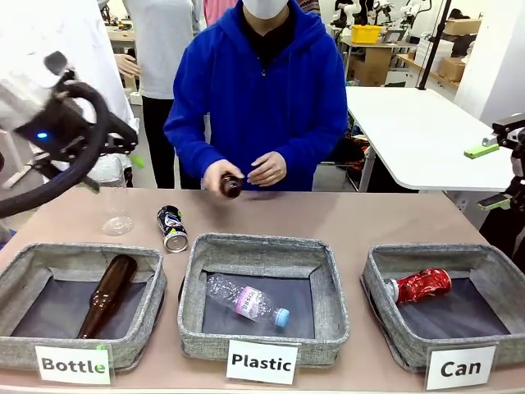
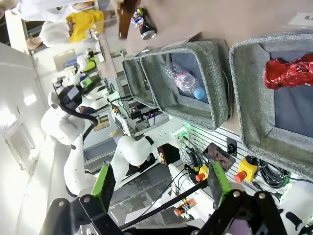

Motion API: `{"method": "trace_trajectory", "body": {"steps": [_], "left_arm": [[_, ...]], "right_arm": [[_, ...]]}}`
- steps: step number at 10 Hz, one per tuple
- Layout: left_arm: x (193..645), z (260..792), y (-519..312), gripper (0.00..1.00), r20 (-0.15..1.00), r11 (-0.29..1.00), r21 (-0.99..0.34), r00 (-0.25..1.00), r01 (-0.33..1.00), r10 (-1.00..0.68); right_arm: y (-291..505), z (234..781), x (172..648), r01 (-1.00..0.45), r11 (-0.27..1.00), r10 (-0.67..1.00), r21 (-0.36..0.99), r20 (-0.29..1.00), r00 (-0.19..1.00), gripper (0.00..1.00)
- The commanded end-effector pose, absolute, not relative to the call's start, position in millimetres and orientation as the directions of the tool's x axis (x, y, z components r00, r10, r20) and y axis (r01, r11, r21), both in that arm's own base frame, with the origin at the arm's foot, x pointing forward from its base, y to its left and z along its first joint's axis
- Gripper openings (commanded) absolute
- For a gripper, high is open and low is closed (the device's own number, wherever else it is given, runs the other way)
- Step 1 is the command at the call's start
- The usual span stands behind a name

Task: Sort the can waste into the basket.
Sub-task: Pick up the can waste from the table and place it in the right Fabric basket.

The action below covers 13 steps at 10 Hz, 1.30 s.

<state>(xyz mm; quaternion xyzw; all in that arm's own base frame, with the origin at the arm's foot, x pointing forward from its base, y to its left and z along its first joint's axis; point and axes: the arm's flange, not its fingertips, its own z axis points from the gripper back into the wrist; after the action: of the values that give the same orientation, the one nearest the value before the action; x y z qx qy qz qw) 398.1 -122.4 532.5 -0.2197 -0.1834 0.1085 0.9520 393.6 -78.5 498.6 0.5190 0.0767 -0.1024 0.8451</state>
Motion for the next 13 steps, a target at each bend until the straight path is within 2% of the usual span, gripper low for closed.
{"method": "trace_trajectory", "body": {"steps": [1,3,5,6,8,10,13], "left_arm": [[437.5,534.1,-135.6,1.00,0.227,0.891,-0.413,0.926,-0.191,0.303],[418.3,557.2,-70.9,1.00,0.123,0.835,-0.536,0.967,-0.123,0.221],[375.6,589.3,45.7,1.00,0.123,0.724,-0.686,0.969,-0.073,0.215],[342.0,595.1,113.9,1.00,0.128,0.621,-0.783,0.967,-0.037,0.219],[312.2,579.9,190.5,1.00,0.086,0.473,-0.878,0.952,-0.067,0.294],[295.1,542.7,227.7,1.00,0.050,0.351,-0.934,0.948,-0.067,0.316],[285.6,516.3,246.4,1.00,0.039,0.280,-0.959,0.950,-0.052,0.310]], "right_arm": [[-81.3,500.9,392.3,0.238,0.443,-0.080,0.864,-0.227,0.971,1.00],[-81.3,500.9,392.3,0.238,0.443,-0.080,0.864,-0.227,0.971,1.00],[-81.3,500.9,392.3,0.238,0.443,-0.080,0.864,-0.227,0.971,1.00],[-81.3,500.9,392.3,0.238,0.443,-0.080,0.864,-0.227,0.971,1.00],[-81.3,500.9,392.3,0.238,0.443,-0.080,0.864,-0.227,0.971,1.00],[-81.3,500.9,392.3,0.238,0.443,-0.080,0.864,-0.227,0.971,1.00],[-81.3,500.9,392.3,0.238,0.443,-0.080,0.864,-0.227,0.971,1.00]]}}
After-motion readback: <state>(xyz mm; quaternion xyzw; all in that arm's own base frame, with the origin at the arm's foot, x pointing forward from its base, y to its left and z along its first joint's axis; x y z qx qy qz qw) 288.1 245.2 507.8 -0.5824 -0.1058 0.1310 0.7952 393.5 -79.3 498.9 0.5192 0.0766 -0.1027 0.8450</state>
